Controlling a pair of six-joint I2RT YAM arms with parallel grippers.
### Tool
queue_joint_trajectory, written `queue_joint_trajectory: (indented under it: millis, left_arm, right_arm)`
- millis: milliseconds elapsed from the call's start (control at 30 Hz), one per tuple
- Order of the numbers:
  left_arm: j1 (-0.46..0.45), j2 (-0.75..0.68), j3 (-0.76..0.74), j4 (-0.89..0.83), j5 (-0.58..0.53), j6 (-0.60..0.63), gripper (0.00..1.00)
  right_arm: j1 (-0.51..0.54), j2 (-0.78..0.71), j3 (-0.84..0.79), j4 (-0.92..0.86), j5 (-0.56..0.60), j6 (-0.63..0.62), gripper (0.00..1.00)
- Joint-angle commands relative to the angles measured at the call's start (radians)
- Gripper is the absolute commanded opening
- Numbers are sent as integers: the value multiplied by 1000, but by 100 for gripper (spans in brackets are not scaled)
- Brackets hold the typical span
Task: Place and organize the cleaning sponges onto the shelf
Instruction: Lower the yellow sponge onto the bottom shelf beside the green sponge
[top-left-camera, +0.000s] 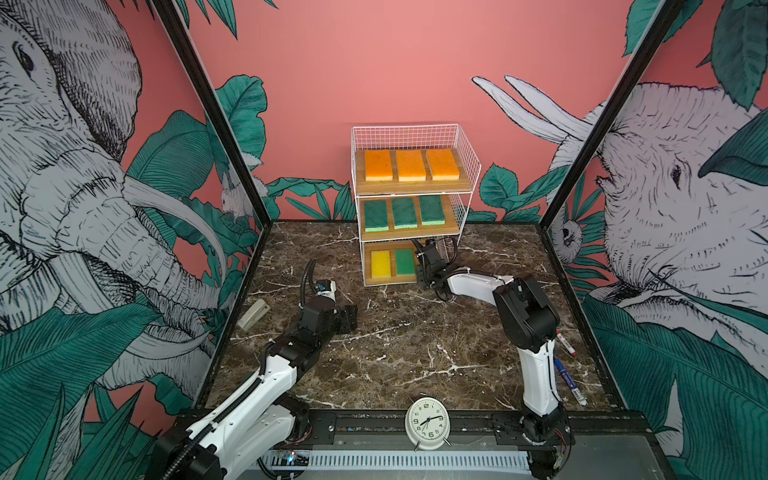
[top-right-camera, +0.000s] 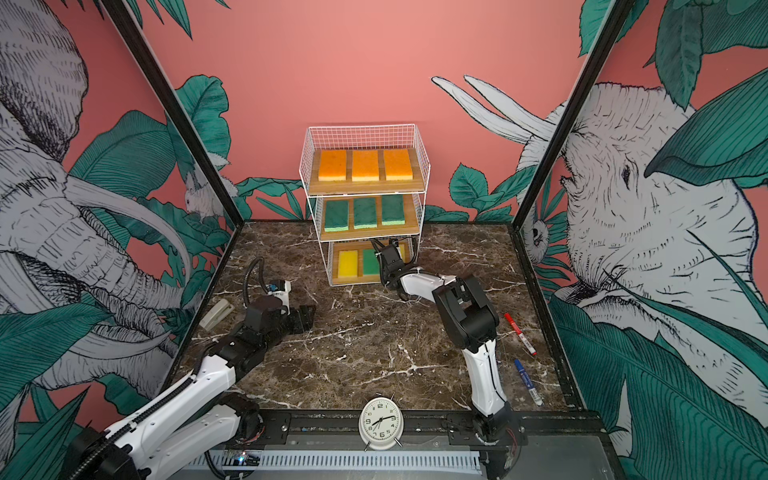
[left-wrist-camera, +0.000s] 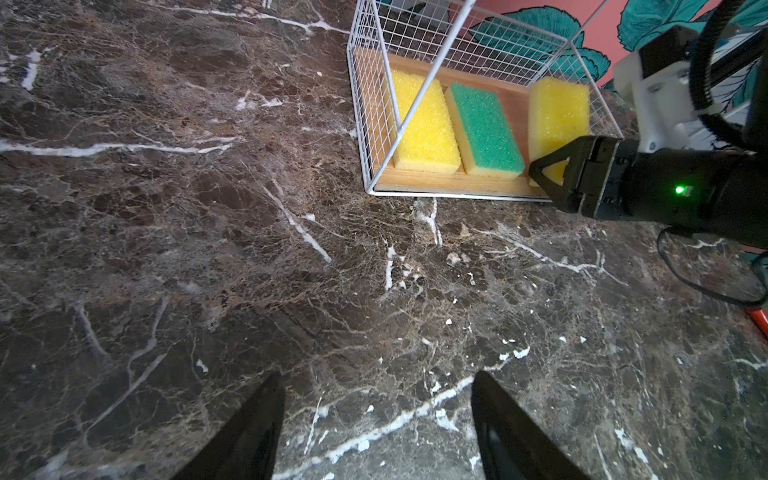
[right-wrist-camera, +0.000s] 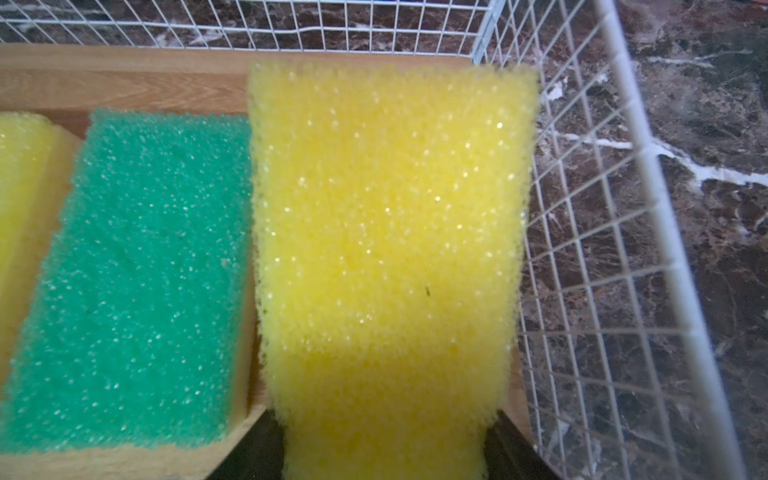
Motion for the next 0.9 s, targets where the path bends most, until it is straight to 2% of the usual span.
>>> queue_joint_trajectory:
  millis: [0,867]
  left_arm:
    - [-2,-15,-14,12,6,-12,72]
    - [-2,-26,-20,-3,6,-26,72]
  right_arm:
    - [-9,12,29,24,28,15,67]
    - [-21,43,82,-41,40,60,72]
